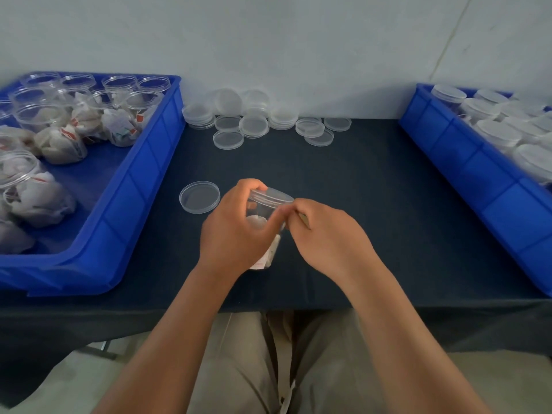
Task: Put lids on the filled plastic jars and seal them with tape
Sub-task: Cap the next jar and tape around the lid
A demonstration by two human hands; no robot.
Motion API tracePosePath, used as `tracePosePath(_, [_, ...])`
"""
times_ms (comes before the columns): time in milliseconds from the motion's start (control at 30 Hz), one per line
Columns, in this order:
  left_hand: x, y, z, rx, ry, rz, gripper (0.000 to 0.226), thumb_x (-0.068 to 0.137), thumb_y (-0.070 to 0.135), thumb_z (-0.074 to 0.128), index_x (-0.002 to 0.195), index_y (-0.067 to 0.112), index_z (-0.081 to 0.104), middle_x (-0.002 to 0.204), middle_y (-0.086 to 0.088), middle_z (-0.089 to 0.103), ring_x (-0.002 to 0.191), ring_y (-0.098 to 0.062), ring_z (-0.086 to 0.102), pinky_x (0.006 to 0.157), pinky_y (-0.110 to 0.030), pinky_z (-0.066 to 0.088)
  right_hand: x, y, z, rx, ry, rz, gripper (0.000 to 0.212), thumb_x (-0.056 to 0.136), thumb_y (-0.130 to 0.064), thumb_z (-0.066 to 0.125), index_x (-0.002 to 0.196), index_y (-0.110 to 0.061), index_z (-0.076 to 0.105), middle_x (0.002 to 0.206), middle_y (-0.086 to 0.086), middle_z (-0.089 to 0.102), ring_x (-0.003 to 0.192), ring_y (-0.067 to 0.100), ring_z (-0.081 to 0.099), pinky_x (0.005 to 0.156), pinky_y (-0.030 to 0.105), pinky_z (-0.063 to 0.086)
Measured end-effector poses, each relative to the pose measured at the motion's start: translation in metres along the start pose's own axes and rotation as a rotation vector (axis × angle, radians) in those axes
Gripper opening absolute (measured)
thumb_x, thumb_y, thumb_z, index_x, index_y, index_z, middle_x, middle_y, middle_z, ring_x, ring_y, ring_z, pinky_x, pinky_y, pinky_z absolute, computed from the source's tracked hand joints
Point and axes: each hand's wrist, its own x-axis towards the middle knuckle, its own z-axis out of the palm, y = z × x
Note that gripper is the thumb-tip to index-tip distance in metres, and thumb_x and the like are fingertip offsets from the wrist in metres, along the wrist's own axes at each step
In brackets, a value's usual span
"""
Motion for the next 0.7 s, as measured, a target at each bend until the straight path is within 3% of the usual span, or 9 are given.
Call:
tracePosePath(133, [0.002,-0.003,-0.004,-0.025,-0.036,-0.02,0.039,0.089,0.078,0.047,0.118,0.052,0.044,0.102,0.026,0.063,0.092,0.002,0.068,0.075,-0.039,0.061,0.001,0.003,-0.003,0.064,-0.043,-0.018,0.031,0.108,-0.059,0.036,0.1,-0.041,0.061,0.075,-0.014,0.065,0.067,0.007,0.063,0.056,0.025,0.044])
tracePosePath(300, [0.007,-0.011,-0.013,-0.21,-0.147,-0.107,0.031,0.09,0.073,0.052,0.113,0.053,0.049,0.108,0.032,0.066,0.083,0.0,0.073,0.074,-0.043,0.063,0.002,0.024,-0.022,0.218,-0.344,-0.052,0.031,0.101,-0.075,0.032,0.126,-0.064,0.048,0.105,-0.032,0.061,0.092,-0.002,0.061,0.078,0.026,0.046])
tracePosePath(400, [0.012,-0.013,-0.018,-0.382,-0.22,-0.132,0.035,0.092,0.065,0.058,0.117,0.04,0.055,0.109,0.023,0.069,0.089,-0.007,0.076,0.07,-0.033,0.064,0.004,0.034,-0.033,0.241,-0.381,-0.106,0.042,0.098,-0.077,0.033,0.135,-0.064,0.047,0.123,-0.035,0.06,0.105,-0.008,0.06,0.089,0.026,0.047])
tracePosePath(500, [0.018,-0.019,-0.021,-0.477,-0.26,-0.133,0.023,0.101,0.047,0.062,0.117,0.031,0.057,0.111,0.019,0.069,0.098,-0.009,0.075,0.07,-0.019,0.059,0.007,0.042,-0.039,0.249,-0.407,-0.119,0.04,0.1,-0.072,0.037,0.135,-0.061,0.053,0.117,-0.047,0.055,0.102,-0.024,0.052,0.085,0.021,0.045])
tracePosePath(633, [0.021,-0.023,-0.02,-0.624,-0.339,-0.206,0.029,0.101,0.044,0.058,0.118,0.021,0.058,0.11,-0.008,0.073,0.094,-0.022,0.077,0.069,-0.028,0.061,0.013,0.055,-0.034,0.18,-0.346,-0.098,0.041,0.102,-0.07,0.037,0.139,-0.059,0.052,0.119,-0.04,0.058,0.106,-0.015,0.055,0.091,0.022,0.044])
tracePosePath(700, [0.02,-0.025,-0.019,-0.682,-0.369,-0.22,0.033,0.1,0.045,0.055,0.119,0.018,0.057,0.111,-0.012,0.072,0.096,-0.029,0.077,0.07,-0.032,0.063,0.017,0.059,-0.028,0.155,-0.313,-0.081,0.044,0.101,-0.072,0.036,0.142,-0.06,0.048,0.113,-0.038,0.057,0.103,-0.009,0.057,0.09,0.025,0.044])
